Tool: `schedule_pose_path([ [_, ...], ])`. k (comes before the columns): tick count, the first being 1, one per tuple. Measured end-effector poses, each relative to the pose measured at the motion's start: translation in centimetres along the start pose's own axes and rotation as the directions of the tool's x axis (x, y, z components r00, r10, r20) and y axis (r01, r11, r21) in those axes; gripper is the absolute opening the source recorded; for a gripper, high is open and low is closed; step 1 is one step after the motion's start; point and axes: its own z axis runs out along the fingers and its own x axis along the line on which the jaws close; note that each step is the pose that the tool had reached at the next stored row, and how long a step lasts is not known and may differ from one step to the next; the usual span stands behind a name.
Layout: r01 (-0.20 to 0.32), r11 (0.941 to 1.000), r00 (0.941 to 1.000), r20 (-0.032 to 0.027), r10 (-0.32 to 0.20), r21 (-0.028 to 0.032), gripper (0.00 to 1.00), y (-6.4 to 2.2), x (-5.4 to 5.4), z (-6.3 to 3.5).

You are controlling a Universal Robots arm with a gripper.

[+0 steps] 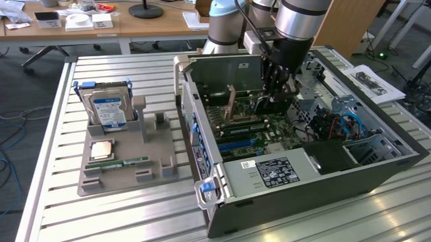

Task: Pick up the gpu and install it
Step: 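Insert the gpu into the slot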

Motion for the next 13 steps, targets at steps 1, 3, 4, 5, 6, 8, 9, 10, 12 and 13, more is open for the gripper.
schedule_pose_path([
  [1,0.0,1.0,1.0,0.0,0.0,0.0,0.27,0.0,0.0,0.0],
  [3,0.0,1.0,1.0,0.0003,0.0,0.0001,0.27,0.05,0.1,0.01],
  [4,0.0,1.0,1.0,0.0001,0.0,0.0001,0.27,0.09,0.2,0.0],
  [5,0.0,1.0,1.0,0.0002,0.0,0.0002,0.27,0.13,0.3,0.0],
  [6,0.0,1.0,1.0,0.0001,0.0,0.0002,0.27,0.16,0.5,-0.01],
  [8,0.0,1.0,1.0,0.0001,0.0,0.0002,0.27,0.19,0.7,-0.02],
  [9,0.0,1.0,1.0,0.0001,0.0,0.0002,0.27,0.21,0.8,-0.02],
  [10,0.0,1.0,1.0,0.0001,0.0,0.0002,0.27,0.22,0.9,-0.03],
  [12,0.0,1.0,1.0,0.0001,0.0,0.0002,0.27,0.25,1.0,-0.03],
  [13,0.0,1.0,1.0,0.0002,0.0,0.0002,0.27,0.26,1.1,0.03],
])
